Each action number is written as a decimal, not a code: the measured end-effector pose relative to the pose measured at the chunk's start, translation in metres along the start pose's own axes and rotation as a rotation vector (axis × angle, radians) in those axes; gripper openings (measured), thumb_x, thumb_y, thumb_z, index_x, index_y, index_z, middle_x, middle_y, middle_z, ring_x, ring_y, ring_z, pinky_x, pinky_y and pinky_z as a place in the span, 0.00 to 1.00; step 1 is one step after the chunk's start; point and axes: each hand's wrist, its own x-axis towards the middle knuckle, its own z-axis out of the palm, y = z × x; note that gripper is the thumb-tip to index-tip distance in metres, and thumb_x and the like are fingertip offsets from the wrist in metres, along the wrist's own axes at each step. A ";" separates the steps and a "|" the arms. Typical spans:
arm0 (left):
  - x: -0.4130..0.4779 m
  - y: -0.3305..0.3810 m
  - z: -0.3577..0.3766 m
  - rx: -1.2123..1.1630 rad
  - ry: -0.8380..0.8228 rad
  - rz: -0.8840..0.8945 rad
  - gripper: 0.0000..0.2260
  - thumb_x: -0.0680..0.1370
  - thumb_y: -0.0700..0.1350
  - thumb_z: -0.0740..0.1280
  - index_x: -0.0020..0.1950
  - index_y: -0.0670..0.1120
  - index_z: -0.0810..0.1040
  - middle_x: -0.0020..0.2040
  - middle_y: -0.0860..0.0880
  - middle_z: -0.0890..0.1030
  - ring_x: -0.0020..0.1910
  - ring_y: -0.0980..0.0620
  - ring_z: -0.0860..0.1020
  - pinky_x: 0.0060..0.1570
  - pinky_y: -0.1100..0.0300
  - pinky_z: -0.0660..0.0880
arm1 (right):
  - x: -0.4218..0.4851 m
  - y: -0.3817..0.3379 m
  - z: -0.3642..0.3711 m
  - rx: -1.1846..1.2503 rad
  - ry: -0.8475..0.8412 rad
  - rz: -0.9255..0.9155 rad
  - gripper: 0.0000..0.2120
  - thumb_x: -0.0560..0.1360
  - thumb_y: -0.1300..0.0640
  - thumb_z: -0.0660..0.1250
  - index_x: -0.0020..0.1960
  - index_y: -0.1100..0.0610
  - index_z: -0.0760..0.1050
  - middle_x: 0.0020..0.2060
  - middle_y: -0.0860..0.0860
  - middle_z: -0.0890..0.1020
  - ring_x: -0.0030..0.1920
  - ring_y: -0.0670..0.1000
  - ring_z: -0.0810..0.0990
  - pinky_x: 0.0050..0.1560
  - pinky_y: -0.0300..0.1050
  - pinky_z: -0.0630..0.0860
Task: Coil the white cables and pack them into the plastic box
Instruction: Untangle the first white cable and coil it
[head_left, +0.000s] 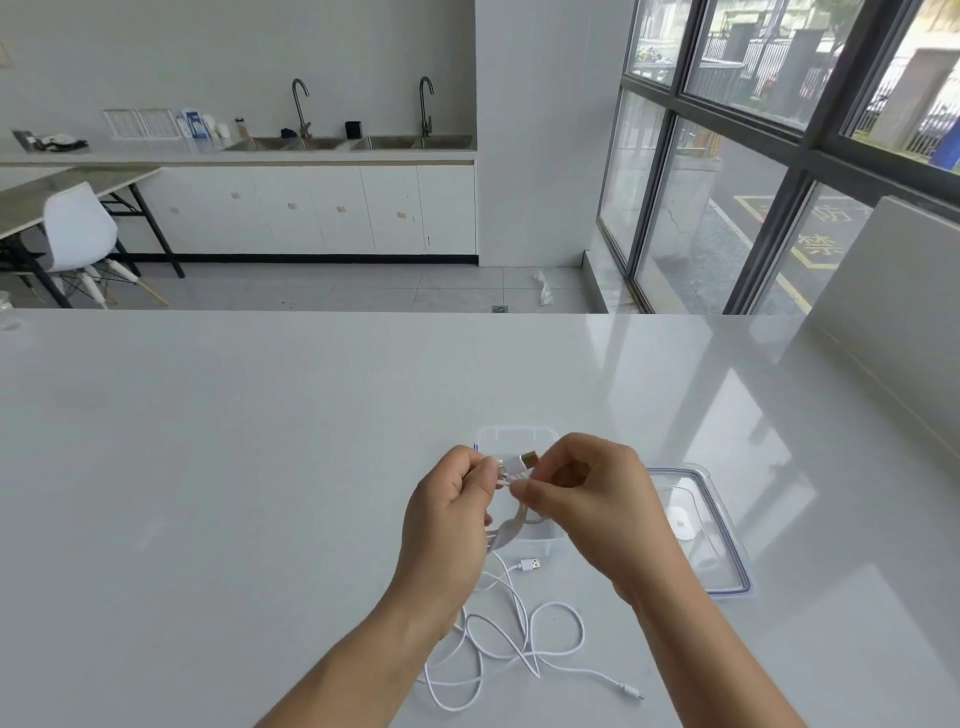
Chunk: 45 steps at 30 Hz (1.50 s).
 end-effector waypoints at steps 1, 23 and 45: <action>0.000 0.001 0.000 0.003 0.000 0.005 0.12 0.83 0.42 0.60 0.41 0.41 0.74 0.26 0.60 0.72 0.28 0.57 0.65 0.38 0.58 0.71 | 0.001 0.001 -0.001 0.092 -0.016 0.020 0.10 0.65 0.56 0.80 0.39 0.53 0.79 0.33 0.56 0.85 0.31 0.54 0.79 0.34 0.47 0.71; -0.001 -0.014 -0.005 0.129 0.066 0.166 0.05 0.82 0.47 0.63 0.46 0.53 0.73 0.39 0.52 0.79 0.36 0.51 0.75 0.42 0.52 0.75 | 0.010 0.023 0.008 0.539 -0.159 0.114 0.11 0.66 0.76 0.74 0.42 0.63 0.79 0.32 0.56 0.75 0.31 0.57 0.76 0.33 0.47 0.75; 0.004 -0.018 -0.015 -0.487 -0.014 -0.294 0.05 0.81 0.37 0.63 0.50 0.39 0.78 0.32 0.45 0.76 0.30 0.49 0.69 0.43 0.46 0.67 | -0.008 0.031 0.050 0.786 -0.034 0.166 0.19 0.80 0.50 0.65 0.52 0.68 0.75 0.34 0.60 0.78 0.28 0.55 0.73 0.26 0.45 0.71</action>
